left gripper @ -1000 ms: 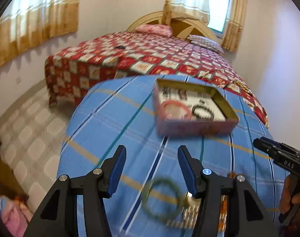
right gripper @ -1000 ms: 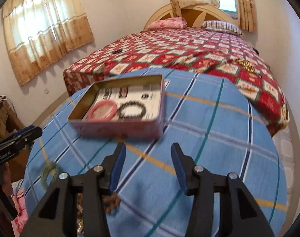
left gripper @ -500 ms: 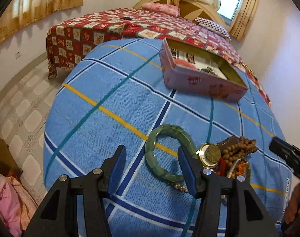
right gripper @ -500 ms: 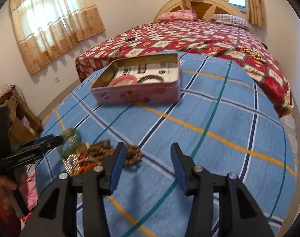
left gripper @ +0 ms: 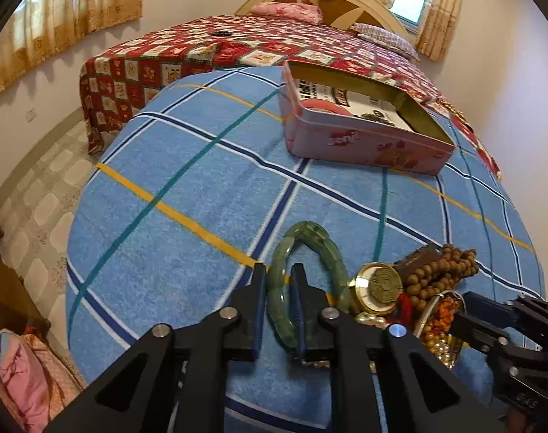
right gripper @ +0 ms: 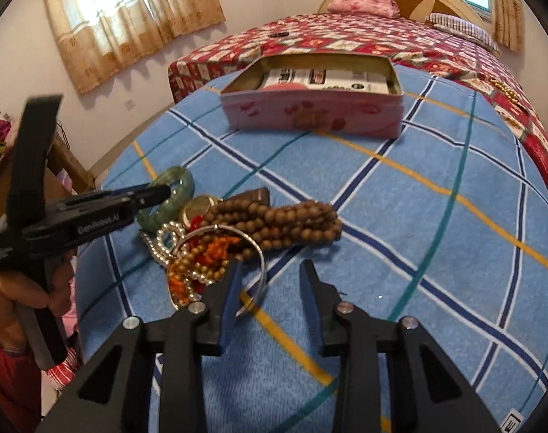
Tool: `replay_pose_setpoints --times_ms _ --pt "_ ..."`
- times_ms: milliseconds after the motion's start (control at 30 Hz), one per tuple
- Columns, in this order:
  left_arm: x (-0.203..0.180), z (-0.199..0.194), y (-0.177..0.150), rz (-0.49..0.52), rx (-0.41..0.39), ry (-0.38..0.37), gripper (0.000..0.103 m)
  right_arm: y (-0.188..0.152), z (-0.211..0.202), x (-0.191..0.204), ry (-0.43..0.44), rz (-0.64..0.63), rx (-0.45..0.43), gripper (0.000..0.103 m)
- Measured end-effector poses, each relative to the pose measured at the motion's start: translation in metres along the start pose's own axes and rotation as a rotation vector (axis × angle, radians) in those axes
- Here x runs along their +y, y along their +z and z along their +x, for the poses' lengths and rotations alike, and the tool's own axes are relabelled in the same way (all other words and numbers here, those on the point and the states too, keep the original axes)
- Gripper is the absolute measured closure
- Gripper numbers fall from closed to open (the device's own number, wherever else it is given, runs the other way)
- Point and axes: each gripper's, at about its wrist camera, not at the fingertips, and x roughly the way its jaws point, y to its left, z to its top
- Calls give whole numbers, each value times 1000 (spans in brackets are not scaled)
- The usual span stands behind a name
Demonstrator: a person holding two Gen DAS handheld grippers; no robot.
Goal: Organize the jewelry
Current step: 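Grasp the green jade bangle with the left gripper and lift it, then carry the jade bangle to the tin while the right gripper carries the silver bangle there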
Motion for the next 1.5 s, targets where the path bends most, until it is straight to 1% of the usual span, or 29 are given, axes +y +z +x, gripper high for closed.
replay_pose_setpoints --times_ms 67,167,200,267,500,600,700,800,967,1033,1167,1233,1300,1367,1433,1467,1500 --pt "-1 0 0 5 -9 2 93 0 2 0 0 -2 3 75" --pt "2 0 1 -27 -14 -22 94 1 3 2 4 -10 11 90" --pt "2 -1 1 -32 -16 -25 94 0 3 1 6 -5 10 92" --pt "2 -5 0 -39 -29 -32 94 0 0 -1 23 14 9 93" --pt "-8 -35 9 -3 -121 -66 94 9 -38 -13 42 59 -104 94" --pt "-12 -43 13 15 -144 -62 94 12 -43 -15 34 53 -122 94" --pt "-14 -53 15 16 -173 -78 94 10 -36 -15 64 57 -92 91" --pt "-16 -64 20 18 -201 -84 94 4 -25 -10 73 43 -51 90" --pt "-16 -76 25 25 -230 -88 94 2 -7 -5 48 12 -6 90" --pt "-15 -77 26 22 -232 -87 94 2 -6 -5 33 6 -9 89" --pt "-13 -76 25 8 -233 -91 94 1 -9 -6 24 0 -18 67" --pt "-13 -77 25 6 -232 -94 94 2 -6 -5 21 -9 -14 67" --pt "-13 -77 25 8 -233 -92 94 3 1 -1 10 -30 4 72" --pt "-13 -77 25 7 -234 -94 94 4 5 2 -11 -53 -5 76" --pt "-13 -77 24 7 -233 -91 94 5 8 5 -35 -74 1 88" --pt "-13 -77 24 7 -233 -92 94 5 7 5 -32 -74 4 93" --pt "-12 -77 24 7 -232 -93 94 5 6 2 -22 -66 8 95"
